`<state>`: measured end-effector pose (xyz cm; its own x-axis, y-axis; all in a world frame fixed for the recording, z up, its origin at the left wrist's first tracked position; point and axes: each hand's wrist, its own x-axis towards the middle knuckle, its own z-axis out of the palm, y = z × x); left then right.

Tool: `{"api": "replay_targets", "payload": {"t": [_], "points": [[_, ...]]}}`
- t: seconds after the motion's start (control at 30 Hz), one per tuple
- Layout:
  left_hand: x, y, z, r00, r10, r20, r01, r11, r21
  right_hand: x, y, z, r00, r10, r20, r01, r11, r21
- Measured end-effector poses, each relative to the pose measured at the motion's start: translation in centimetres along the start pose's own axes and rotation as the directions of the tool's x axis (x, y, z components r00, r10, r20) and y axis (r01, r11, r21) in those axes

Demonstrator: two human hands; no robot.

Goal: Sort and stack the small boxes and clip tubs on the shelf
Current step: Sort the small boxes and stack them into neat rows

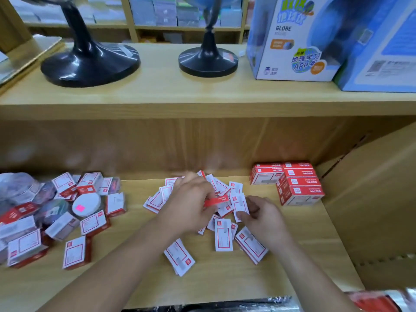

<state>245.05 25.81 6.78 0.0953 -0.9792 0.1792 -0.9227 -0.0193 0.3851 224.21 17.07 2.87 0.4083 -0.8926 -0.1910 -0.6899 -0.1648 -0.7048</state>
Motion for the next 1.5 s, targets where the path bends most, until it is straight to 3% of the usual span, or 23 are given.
{"api": "replay_targets", "payload": {"t": [0.07,0.23,0.43,0.6,0.73,0.9,1.1,1.23,1.33,1.4,1.5], "points": [[2.6,0.0,-0.3,0.999,0.033,-0.014,-0.034,0.998,-0.054,0.1,-0.8,-0.2,0.997,0.076,0.008,-0.076,0.996,0.051],[6.9,0.8,1.8,0.959,0.004,0.284,-0.007,1.000,0.008,-0.9,-0.8,-1.7,0.965,0.251,-0.073,-0.202,0.894,0.400],[6.4,0.4,3.2,0.971,0.076,0.227,-0.094,0.993,0.068,-3.0,0.3,-4.1,0.946,0.278,-0.164,-0.156,0.838,0.522],[4.5,1.1,3.6,0.962,0.092,0.257,-0.105,0.994,0.036,-3.8,-0.4,-4.5,0.953,0.292,-0.076,-0.158,0.698,0.699],[3.2,1.7,3.4,0.959,0.126,0.256,-0.115,0.992,-0.055,-4.0,0.1,-4.5,0.952,0.301,-0.053,-0.180,0.693,0.698],[2.0,0.6,1.4,0.989,-0.067,0.130,0.086,0.985,-0.148,-4.1,0.4,-4.8,0.955,0.290,-0.067,-0.155,0.675,0.721],[1.2,1.8,2.1,0.980,-0.026,0.198,0.040,0.997,-0.068,-4.4,-0.3,-4.6,0.956,0.261,-0.135,-0.076,0.663,0.745],[1.0,2.6,2.8,0.991,0.010,0.135,0.002,0.996,-0.091,-4.7,0.3,-4.7,0.956,0.268,-0.120,-0.089,0.654,0.751],[0.6,2.9,2.3,0.993,-0.066,0.101,0.089,0.964,-0.252,-4.8,0.8,-5.5,0.951,0.253,-0.177,-0.055,0.704,0.708],[0.4,3.1,1.8,0.978,-0.149,0.147,0.200,0.878,-0.434,-4.8,0.9,-6.0,0.954,0.195,-0.226,-0.007,0.771,0.636],[0.2,3.1,0.8,0.973,-0.138,0.184,0.220,0.797,-0.562,-4.5,-0.3,-6.8,0.976,0.069,-0.207,0.056,0.837,0.544]]}}
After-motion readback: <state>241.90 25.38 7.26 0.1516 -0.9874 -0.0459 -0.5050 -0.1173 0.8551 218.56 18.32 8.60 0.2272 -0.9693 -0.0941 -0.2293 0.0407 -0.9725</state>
